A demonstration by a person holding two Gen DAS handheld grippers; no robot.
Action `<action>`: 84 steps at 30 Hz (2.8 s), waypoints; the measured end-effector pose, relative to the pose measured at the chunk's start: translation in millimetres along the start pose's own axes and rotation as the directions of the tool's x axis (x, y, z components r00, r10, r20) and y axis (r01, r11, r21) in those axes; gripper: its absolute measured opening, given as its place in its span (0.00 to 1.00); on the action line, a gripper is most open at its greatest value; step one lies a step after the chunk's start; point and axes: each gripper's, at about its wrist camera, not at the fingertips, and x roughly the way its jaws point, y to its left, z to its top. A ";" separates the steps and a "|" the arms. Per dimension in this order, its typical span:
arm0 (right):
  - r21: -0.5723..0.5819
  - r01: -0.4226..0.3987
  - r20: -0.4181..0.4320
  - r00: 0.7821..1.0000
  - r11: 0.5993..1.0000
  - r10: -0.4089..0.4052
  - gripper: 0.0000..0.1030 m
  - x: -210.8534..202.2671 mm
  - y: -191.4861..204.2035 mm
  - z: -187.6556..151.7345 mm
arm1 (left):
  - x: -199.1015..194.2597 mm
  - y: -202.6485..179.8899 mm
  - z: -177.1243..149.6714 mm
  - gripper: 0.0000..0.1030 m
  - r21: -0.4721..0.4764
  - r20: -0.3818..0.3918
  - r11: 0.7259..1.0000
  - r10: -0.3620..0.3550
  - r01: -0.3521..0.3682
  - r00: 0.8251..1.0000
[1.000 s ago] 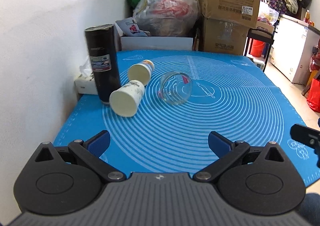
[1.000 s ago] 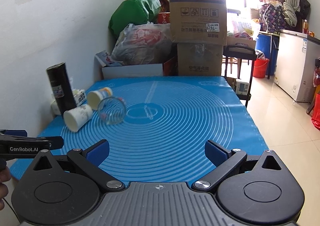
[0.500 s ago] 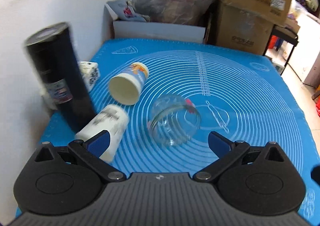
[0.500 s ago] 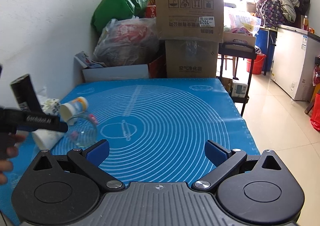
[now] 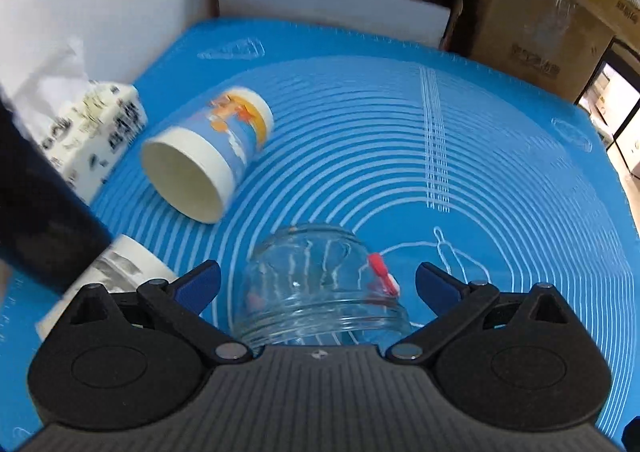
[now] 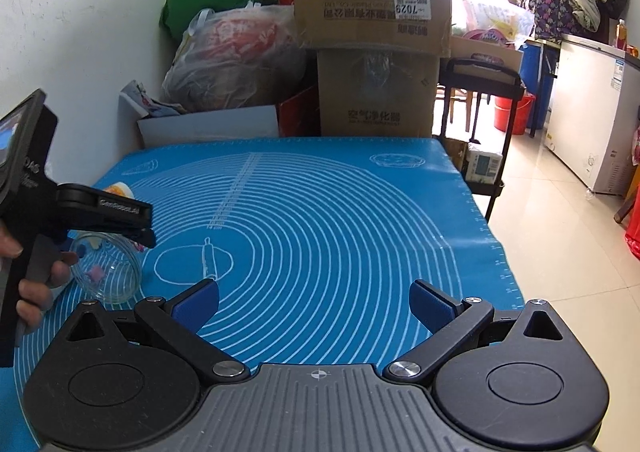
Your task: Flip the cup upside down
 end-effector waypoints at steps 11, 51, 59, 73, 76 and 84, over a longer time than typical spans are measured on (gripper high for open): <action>-0.003 0.007 -0.004 1.000 1.000 -0.007 1.00 0.0 -1.9 -3.1 | -1.0 -0.5 -9.9 0.79 0.058 -0.005 0.998 -0.002 0.002 1.000; 0.008 0.042 -0.059 0.997 0.999 -0.041 0.99 -53.7 -15.8 -48.9 | -72.6 -58.3 -132.4 0.81 0.227 0.015 0.970 -0.089 0.083 0.996; -0.004 0.040 -0.065 0.997 0.999 -0.040 0.99 -53.4 -10.0 -48.3 | -71.6 -56.1 -132.1 0.87 0.233 0.002 0.968 -0.095 0.092 0.995; -0.049 -0.013 -0.076 0.997 0.999 0.010 1.00 -64.6 16.7 -20.7 | -125.4 -12.6 -97.5 0.94 0.170 0.163 0.985 -0.042 0.014 0.986; -0.069 -0.062 -0.127 0.990 0.996 0.053 1.00 -58.1 35.0 -7.1 | -125.5 8.1 -94.2 0.94 0.149 0.174 0.989 -0.006 -0.021 0.985; -0.060 -0.169 -0.352 0.926 0.984 0.137 0.98 -8.3 84.7 18.3 | -106.9 66.9 -107.6 0.94 0.094 0.167 0.989 0.097 -0.114 0.981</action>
